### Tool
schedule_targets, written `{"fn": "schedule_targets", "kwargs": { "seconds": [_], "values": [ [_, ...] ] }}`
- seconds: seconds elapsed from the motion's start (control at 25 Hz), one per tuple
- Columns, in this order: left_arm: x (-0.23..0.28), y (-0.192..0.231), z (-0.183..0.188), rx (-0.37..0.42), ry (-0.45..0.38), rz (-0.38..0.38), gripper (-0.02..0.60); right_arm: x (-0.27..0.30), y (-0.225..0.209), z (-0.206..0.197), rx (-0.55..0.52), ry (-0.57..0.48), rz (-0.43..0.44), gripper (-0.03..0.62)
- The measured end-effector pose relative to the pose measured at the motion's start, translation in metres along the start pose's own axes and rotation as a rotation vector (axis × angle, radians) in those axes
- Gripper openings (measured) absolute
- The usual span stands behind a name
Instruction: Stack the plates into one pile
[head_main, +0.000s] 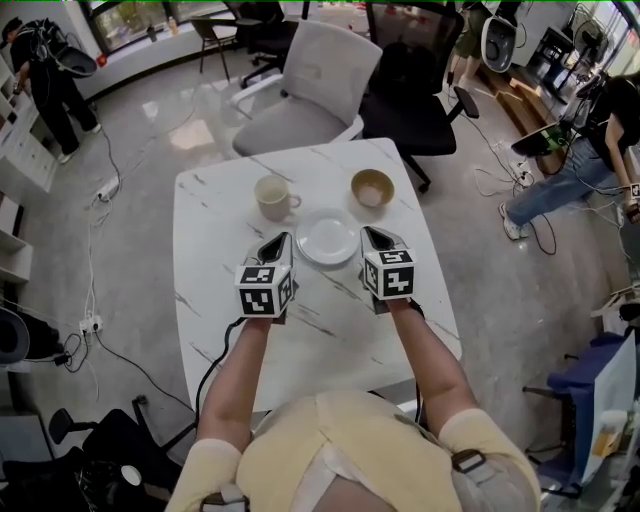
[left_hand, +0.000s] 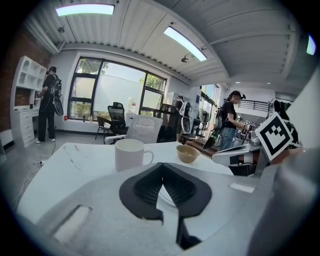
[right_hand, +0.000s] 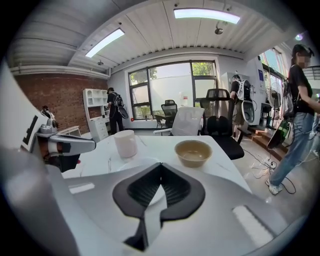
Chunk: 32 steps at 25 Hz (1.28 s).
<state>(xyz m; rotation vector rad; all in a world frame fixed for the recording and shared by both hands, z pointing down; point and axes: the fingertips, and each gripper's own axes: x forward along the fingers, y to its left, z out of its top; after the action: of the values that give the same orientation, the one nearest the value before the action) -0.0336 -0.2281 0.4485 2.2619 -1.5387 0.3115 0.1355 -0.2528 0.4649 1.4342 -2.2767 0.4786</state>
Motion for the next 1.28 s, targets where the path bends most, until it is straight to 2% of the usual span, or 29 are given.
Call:
{"fn": "schedule_targets", "kwargs": {
  "seconds": [0.52,1.28],
  "values": [
    [-0.038,-0.007,0.019,-0.010,-0.037,-0.045,0.000,-0.036,0.029,0.012,0.021,-0.043,0.028,0.000],
    [-0.064,-0.001,0.013,0.003,-0.047,-0.031,0.000,-0.049,0.054,0.010,0.064,-0.069,0.066,0.000]
  ]
}}
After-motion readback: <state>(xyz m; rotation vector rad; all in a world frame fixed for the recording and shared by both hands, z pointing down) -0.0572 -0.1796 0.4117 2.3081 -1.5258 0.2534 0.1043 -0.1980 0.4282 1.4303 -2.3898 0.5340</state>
